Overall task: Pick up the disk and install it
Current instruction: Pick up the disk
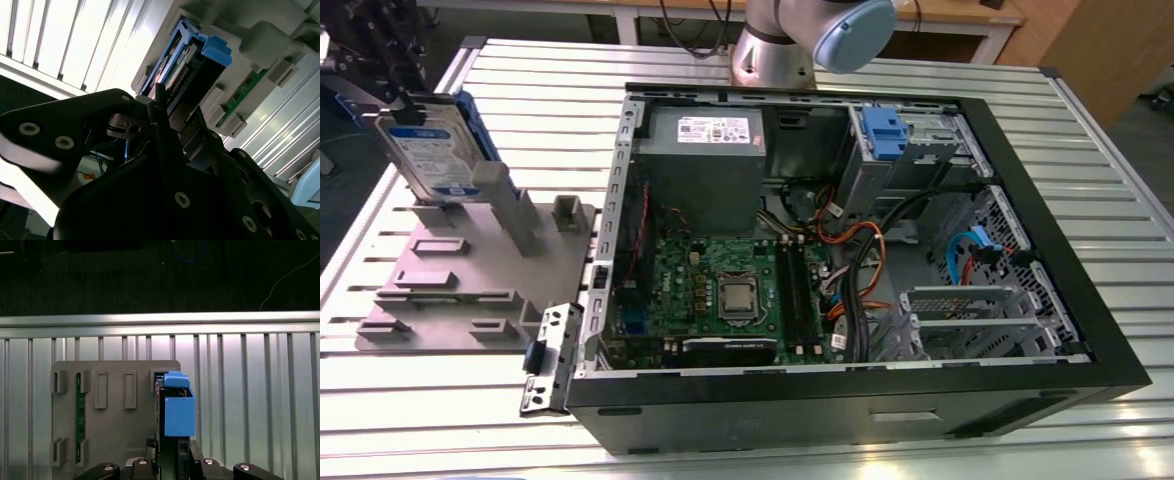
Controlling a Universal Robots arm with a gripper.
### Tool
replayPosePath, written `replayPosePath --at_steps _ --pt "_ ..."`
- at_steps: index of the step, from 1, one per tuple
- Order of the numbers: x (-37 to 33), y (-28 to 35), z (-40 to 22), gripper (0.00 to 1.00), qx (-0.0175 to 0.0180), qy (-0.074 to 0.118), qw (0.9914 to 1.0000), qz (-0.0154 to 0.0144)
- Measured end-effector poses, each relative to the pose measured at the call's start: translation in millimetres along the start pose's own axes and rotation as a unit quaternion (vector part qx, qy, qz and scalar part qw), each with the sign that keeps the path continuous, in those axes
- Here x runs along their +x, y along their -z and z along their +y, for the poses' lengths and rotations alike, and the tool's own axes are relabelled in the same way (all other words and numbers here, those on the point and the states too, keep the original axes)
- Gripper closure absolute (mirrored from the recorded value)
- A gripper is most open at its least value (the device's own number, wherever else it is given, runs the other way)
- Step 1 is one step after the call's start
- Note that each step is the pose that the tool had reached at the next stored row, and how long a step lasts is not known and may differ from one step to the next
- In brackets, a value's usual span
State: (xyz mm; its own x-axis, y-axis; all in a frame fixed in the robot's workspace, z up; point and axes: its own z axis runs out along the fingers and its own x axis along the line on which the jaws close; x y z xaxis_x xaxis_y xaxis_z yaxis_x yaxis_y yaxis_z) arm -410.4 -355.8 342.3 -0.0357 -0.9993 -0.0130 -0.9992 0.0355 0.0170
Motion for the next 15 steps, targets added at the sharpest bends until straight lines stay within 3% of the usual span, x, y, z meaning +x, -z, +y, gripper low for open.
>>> replayPosePath --at_steps 15 --pt "0.0 1.5 0.0 0.65 -0.0001 0.000 1.00000 0.0000"
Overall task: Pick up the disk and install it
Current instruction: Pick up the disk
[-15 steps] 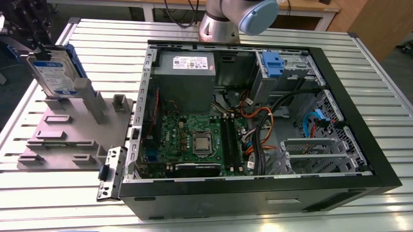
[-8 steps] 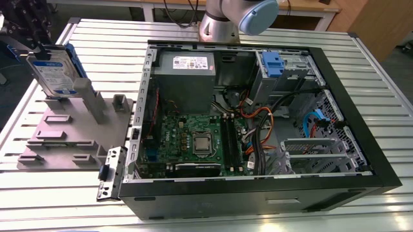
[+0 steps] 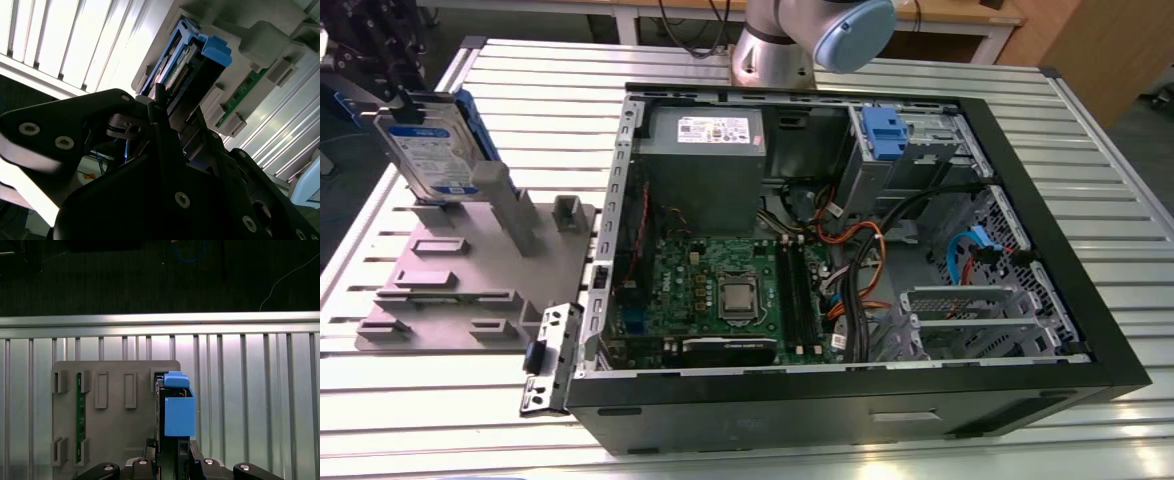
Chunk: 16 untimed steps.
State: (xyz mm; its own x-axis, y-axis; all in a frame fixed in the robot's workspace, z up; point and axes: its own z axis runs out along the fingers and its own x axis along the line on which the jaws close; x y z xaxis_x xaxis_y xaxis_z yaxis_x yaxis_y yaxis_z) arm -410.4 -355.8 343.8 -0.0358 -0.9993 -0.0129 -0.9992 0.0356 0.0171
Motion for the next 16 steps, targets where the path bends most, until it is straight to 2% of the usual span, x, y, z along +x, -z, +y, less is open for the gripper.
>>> replayPosePath --at_steps 6,11,13,16 --pt "0.0 2.5 0.0 0.65 -0.0001 0.000 1.00000 0.0000" --pt "-0.1 7.7 0.1 0.65 0.0000 0.000 1.00000 0.0000" --pt "-0.2 12.7 0.2 0.65 0.0000 0.000 1.00000 0.0000" --pt "-0.2 13.3 0.2 0.65 0.0001 0.000 1.00000 -0.0001"
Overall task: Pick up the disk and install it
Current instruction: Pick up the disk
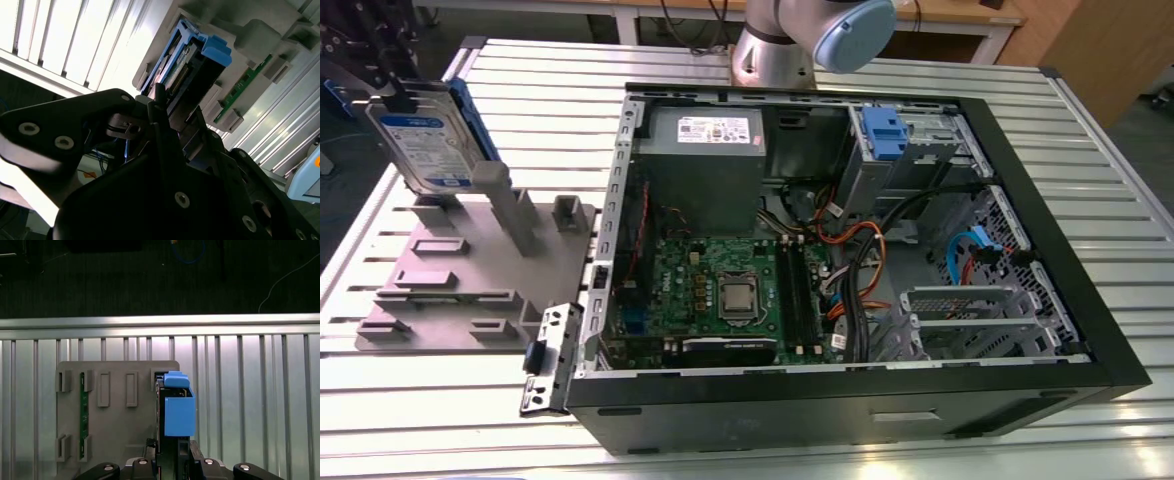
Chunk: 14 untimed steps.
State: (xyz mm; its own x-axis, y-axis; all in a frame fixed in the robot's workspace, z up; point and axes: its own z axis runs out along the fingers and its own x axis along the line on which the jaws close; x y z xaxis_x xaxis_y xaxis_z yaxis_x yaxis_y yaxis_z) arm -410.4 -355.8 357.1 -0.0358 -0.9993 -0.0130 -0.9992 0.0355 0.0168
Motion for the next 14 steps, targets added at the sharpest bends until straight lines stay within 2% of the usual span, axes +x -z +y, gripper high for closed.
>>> replayPosePath --at_steps 5,10,14 --pt "0.0 0.4 0.0 0.65 -0.0001 0.000 1.00000 0.0001" --pt "-0.1 4.9 0.1 0.65 -0.0002 0.000 1.00000 0.0001" --pt "-0.1 5.5 0.1 0.65 0.0000 0.000 1.00000 0.0000"
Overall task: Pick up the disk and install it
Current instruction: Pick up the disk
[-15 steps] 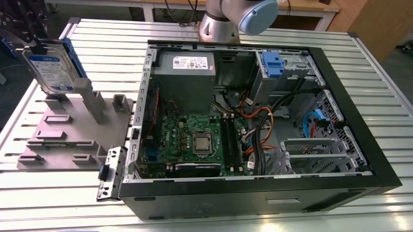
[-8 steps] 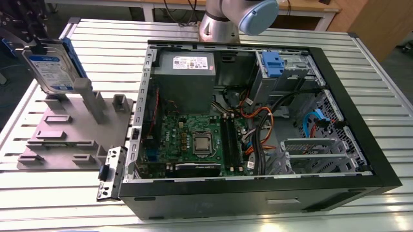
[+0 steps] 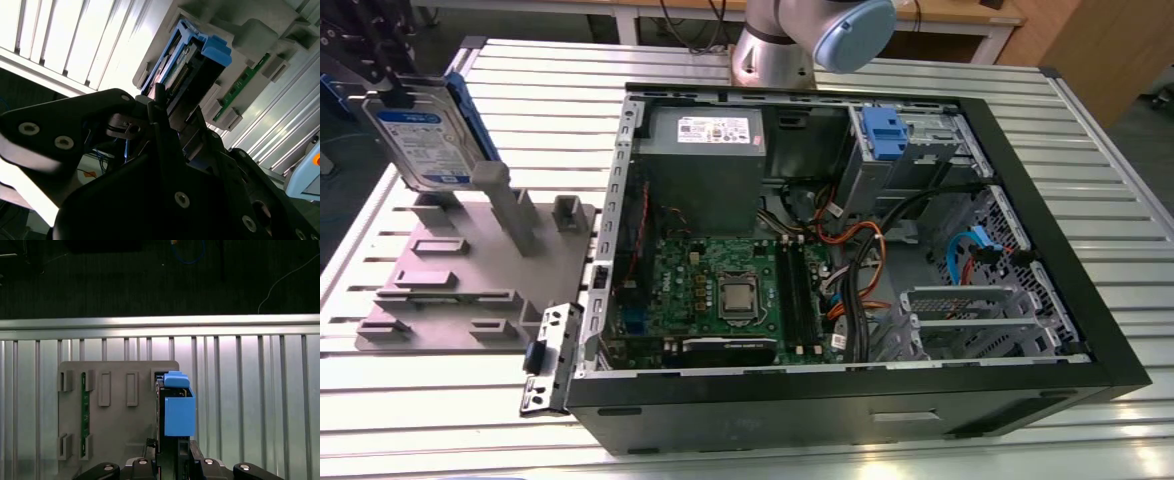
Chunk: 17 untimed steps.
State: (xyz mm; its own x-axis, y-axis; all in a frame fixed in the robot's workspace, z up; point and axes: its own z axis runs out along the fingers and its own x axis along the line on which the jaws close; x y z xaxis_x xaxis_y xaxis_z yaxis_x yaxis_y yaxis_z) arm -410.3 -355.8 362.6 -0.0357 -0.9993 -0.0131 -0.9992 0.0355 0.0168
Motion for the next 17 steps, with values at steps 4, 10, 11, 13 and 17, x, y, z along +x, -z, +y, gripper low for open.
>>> replayPosePath --at_steps 4,10,11,13,17 --pt "0.0 2.0 0.0 0.65 -0.0002 0.000 1.00000 0.0001" --pt "0.0 2.9 0.1 0.65 -0.0002 0.000 1.00000 0.0001" --pt "0.0 2.9 0.1 0.65 -0.0002 0.000 1.00000 0.0001" --pt "0.0 2.9 0.1 0.65 -0.0001 0.000 1.00000 0.0001" --pt "0.0 3.2 0.1 0.65 -0.0002 0.000 1.00000 0.0001"
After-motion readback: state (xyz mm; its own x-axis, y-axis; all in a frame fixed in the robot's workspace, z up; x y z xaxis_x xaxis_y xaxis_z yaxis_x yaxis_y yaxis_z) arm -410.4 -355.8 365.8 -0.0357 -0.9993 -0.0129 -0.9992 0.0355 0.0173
